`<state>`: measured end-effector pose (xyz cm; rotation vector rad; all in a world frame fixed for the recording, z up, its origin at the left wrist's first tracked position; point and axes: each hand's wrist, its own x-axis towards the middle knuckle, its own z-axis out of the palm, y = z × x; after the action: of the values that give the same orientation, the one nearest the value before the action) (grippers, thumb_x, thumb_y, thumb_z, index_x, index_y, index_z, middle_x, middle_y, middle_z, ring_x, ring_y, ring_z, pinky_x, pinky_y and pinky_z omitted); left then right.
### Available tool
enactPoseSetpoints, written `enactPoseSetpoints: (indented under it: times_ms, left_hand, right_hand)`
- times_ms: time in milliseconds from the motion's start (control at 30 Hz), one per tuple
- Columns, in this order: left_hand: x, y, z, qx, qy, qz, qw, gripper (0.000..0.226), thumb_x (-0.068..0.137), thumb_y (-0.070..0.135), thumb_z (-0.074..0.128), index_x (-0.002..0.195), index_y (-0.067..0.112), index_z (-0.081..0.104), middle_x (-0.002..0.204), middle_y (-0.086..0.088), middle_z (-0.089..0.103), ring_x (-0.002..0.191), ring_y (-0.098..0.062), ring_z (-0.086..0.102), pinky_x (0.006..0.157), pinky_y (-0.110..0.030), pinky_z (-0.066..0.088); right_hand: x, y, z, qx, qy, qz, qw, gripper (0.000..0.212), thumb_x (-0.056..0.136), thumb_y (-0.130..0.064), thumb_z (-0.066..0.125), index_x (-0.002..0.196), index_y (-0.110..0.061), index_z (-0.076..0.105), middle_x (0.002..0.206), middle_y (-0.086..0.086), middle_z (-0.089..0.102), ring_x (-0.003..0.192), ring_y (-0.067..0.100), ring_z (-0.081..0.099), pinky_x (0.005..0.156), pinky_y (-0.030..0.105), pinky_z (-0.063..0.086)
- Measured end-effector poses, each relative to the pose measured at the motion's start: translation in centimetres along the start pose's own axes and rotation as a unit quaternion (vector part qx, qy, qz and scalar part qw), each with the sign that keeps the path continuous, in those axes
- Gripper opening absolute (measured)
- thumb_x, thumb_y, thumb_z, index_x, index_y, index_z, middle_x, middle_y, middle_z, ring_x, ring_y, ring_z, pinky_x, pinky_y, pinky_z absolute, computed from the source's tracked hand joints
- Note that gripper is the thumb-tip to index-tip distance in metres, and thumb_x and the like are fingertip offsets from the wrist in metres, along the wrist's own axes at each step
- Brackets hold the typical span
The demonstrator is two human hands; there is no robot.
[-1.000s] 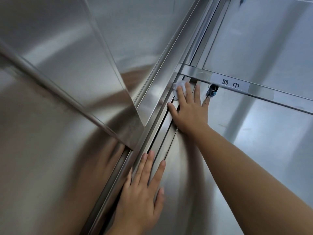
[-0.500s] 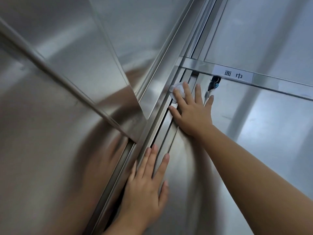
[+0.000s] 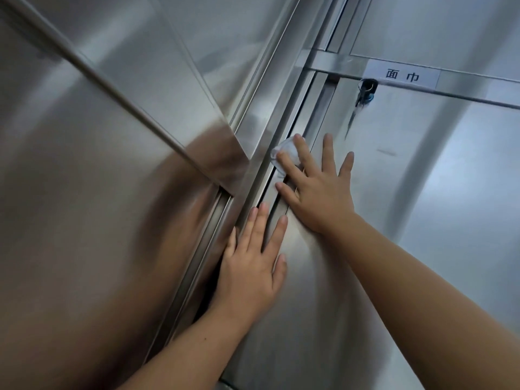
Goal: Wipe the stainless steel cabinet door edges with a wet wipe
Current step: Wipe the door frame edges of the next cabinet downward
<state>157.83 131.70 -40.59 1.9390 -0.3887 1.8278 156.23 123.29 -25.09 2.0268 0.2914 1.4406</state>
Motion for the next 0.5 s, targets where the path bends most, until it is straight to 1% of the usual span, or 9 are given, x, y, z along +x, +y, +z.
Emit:
enactPoseSetpoints:
  times_ms: [67,133,367,500]
  left_hand:
    - [-0.1,0.2,-0.1,-0.003,-0.002,-0.004,1.0,0.053,0.089,0.031,0.034,0.139,0.013,0.043,0.145,-0.019,0.035,0.134,-0.034,0.034,0.099,-0.055,0.033]
    - [-0.7,0.1,-0.2,0.0,-0.005,-0.003,1.0,0.052,0.09,0.031,0.033,0.139,0.013,0.041,0.145,-0.019,0.035,0.133,-0.034,0.034,0.098,-0.055,0.035]
    - [-5.1,-0.3,-0.6,0.006,-0.035,0.01,0.999,0.052,0.091,0.032,0.035,0.14,0.015,0.04,0.145,-0.022,0.033,0.133,-0.037,0.033,0.099,-0.056,0.034]
    - [-7.4,-0.4,-1.2,0.019,-0.067,0.007,0.998,0.052,0.091,0.032,0.035,0.14,0.015,0.04,0.145,-0.023,0.032,0.134,-0.037,0.033,0.099,-0.056,0.034]
  right_hand:
    - [-0.6,-0.3,0.1,0.002,0.001,-0.004,1.0,0.063,0.088,-0.06,0.007,0.148,-0.04,0.001,0.158,-0.002,-0.009,0.14,0.037,-0.02,0.105,0.063,-0.012]
    - [-1.3,-0.6,0.1,-0.002,0.0,-0.011,1.0,0.064,0.087,-0.06,0.006,0.148,-0.04,0.001,0.158,-0.002,-0.009,0.14,0.038,-0.02,0.105,0.063,-0.011]
    - [-4.0,-2.3,0.3,0.005,-0.015,-0.026,1.0,0.066,0.085,-0.06,0.003,0.148,-0.038,0.003,0.158,-0.001,-0.009,0.139,0.041,-0.02,0.105,0.064,-0.011]
    - [-5.8,-3.4,0.6,0.012,-0.028,-0.037,0.999,0.066,0.085,-0.062,0.003,0.147,-0.04,0.0,0.158,-0.002,-0.01,0.139,0.041,-0.02,0.105,0.064,-0.012]
